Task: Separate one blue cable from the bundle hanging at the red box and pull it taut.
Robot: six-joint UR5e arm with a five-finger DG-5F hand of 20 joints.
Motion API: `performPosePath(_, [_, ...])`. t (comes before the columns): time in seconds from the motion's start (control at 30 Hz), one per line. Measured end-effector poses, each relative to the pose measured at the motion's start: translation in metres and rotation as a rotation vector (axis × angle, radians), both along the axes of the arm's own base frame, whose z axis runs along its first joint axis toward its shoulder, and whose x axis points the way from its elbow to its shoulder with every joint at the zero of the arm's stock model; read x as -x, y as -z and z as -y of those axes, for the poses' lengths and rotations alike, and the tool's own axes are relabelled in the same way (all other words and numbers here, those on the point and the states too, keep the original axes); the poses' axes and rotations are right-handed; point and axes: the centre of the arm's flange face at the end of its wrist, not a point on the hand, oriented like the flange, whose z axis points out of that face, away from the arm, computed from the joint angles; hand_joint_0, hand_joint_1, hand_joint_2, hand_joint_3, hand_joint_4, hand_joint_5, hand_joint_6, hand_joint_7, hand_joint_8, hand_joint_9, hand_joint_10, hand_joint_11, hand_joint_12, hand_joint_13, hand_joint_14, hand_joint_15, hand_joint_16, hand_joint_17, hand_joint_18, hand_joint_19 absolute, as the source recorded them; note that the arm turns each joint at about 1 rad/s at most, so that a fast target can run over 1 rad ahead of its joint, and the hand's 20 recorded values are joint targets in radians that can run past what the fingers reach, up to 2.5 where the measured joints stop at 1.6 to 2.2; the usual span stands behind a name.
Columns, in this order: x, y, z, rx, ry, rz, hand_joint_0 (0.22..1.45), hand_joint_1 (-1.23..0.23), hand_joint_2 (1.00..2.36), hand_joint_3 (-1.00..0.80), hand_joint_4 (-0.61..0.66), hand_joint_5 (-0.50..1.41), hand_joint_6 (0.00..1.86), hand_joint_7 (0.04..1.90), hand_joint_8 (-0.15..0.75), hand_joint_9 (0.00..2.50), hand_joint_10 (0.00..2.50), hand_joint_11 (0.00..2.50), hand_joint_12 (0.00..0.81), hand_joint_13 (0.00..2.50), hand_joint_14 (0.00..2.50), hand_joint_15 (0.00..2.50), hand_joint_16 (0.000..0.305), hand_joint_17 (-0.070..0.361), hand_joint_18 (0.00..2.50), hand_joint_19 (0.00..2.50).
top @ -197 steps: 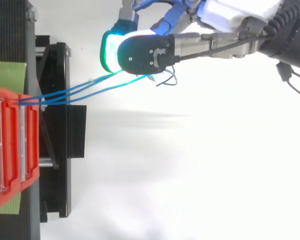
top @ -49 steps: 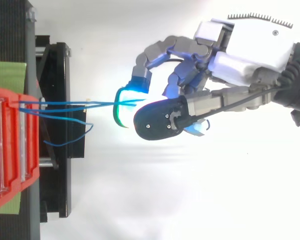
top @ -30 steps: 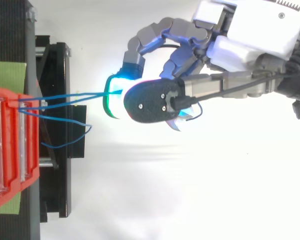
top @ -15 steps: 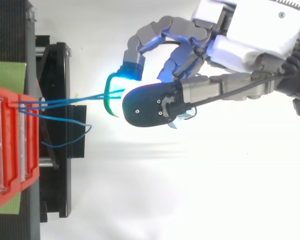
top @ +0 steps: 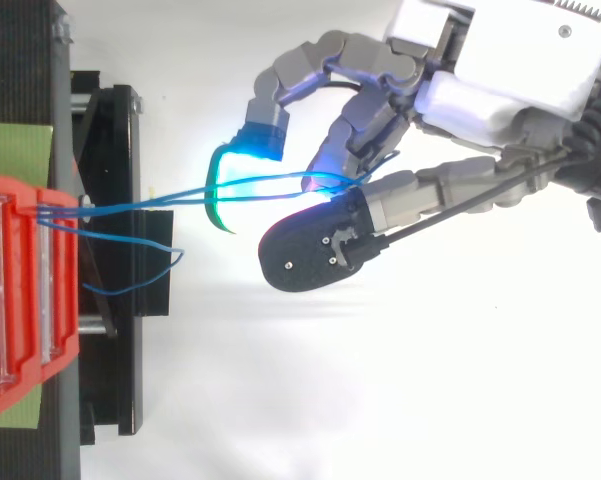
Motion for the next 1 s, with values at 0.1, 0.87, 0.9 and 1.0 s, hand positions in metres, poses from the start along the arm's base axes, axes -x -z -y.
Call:
performPosePath(0.1, [0.0001, 0.0, 0.0001, -0.001, 0.001, 0.0, 0.63, -0.81, 1.0, -0.5, 0.09, -0.23, 0.9, 0.86, 0.253, 1.07, 0.01, 1.64, 0.364, 1.03, 0.03, 1.06, 0.044, 0.099, 0.69, 0.6])
performPosePath(0.87, [0.0006, 0.0002, 0.0002, -0.008, 0.001, -0.003, 0.66, -0.7, 1.02, -0.23, 0.0, -0.23, 0.9, 0.93, 0.275, 1.0, 0.01, 1.36, 0.373, 0.82, 0.02, 0.75, 0.047, 0.107, 0.63, 0.6])
performPosePath(0.9, [0.0006, 0.0002, 0.0002, -0.008, 0.001, -0.003, 0.67, -0.71, 1.02, -0.23, 0.0, -0.23, 0.9, 0.94, 0.276, 1.0, 0.01, 1.36, 0.373, 0.82, 0.02, 0.75, 0.048, 0.107, 0.63, 0.6])
performPosePath(1.0, [0.0006, 0.0002, 0.0002, -0.008, 0.001, -0.003, 0.69, -0.74, 1.02, -0.24, 0.0, -0.23, 0.91, 0.91, 0.271, 1.0, 0.01, 1.36, 0.37, 0.8, 0.02, 0.73, 0.047, 0.107, 0.63, 0.59])
